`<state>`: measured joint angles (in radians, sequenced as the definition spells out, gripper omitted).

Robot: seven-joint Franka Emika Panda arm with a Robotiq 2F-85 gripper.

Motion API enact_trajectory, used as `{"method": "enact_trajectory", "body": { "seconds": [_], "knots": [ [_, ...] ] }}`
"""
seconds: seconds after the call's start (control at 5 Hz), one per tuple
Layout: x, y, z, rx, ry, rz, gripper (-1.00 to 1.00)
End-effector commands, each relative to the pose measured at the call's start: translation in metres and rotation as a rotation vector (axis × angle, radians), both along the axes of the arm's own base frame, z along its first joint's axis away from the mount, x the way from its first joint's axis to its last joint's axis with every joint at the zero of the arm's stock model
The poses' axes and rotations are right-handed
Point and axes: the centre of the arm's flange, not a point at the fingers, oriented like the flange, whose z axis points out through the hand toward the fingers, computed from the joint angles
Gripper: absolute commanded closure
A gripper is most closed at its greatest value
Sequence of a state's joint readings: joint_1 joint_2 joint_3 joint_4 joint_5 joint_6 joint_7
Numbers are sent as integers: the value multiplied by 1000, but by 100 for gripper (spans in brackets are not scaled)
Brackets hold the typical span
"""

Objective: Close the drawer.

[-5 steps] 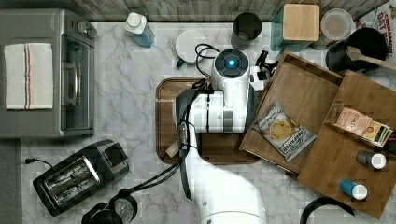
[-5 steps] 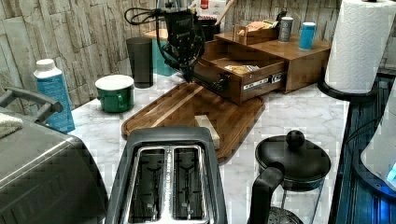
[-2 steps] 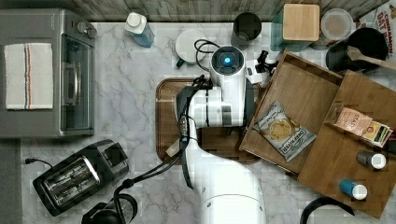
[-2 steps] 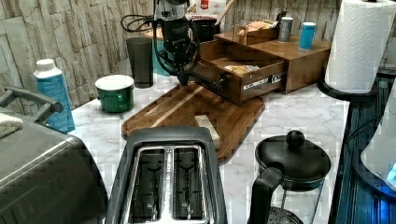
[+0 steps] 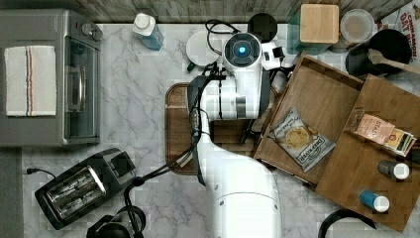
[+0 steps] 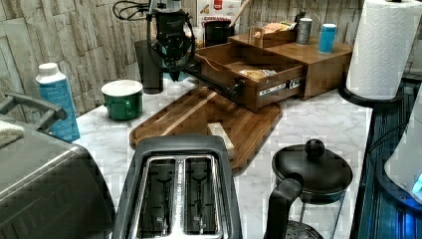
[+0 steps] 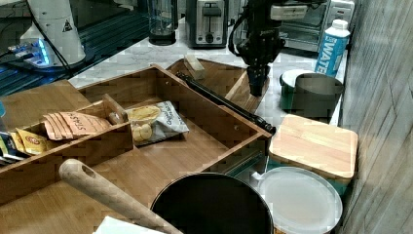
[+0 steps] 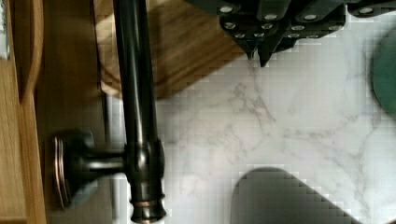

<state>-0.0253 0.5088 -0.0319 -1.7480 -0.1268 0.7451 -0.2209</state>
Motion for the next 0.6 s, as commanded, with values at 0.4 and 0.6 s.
{"method": "enact_trajectory", "body": {
  "seconds": [0.4,0.6],
  "knots": [
    [13,-70,26,63,78,-36,100],
    [2,-86,20,80,77,-43,100]
  ]
}}
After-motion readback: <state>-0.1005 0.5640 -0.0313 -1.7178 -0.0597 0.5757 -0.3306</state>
